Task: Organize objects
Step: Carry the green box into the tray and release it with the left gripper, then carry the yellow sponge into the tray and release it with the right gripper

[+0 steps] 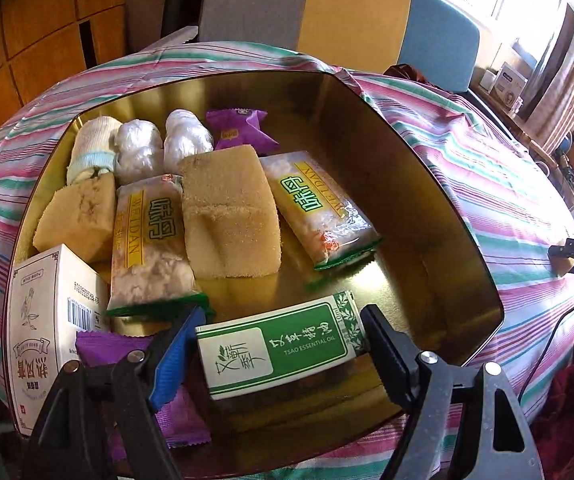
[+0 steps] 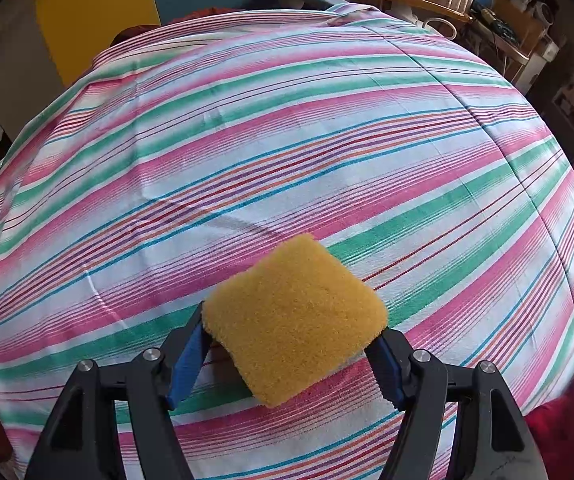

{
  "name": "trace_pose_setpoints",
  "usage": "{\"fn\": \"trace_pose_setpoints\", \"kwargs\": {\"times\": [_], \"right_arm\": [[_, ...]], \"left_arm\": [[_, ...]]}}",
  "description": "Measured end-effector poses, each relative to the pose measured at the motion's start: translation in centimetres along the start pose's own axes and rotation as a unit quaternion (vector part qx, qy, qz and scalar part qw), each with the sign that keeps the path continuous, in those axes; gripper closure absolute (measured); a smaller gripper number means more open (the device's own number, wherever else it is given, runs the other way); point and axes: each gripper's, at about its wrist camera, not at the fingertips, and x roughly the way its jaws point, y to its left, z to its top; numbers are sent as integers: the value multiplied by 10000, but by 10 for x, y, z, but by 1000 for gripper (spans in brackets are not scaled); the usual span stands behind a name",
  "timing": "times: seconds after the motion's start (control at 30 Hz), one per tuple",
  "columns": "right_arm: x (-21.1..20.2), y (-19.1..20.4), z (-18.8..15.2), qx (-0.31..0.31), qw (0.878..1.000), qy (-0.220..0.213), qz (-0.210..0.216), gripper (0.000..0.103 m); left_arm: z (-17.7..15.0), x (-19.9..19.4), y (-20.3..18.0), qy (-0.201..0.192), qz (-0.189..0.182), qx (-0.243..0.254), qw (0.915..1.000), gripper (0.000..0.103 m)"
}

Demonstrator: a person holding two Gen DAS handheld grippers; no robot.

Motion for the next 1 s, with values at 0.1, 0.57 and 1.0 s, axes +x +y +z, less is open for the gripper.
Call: {"fn": "trace_pose_setpoints", "kwargs": {"times": [0.1,0.57,1.0], "right_arm": [[0,-1,0,-18,10000,-21,-16,31],[-16,22,1,-464,9975,-487,210,32],[-72,132,-37,-1805,9722,-796,1258,32]], "left_arm": [[0,-6,0,-92,11,-29,10000,22],[6,-67,-3,-1042,174,38,9944,22],[-6,-75,17,-1079,115,-225,9938,21]]}}
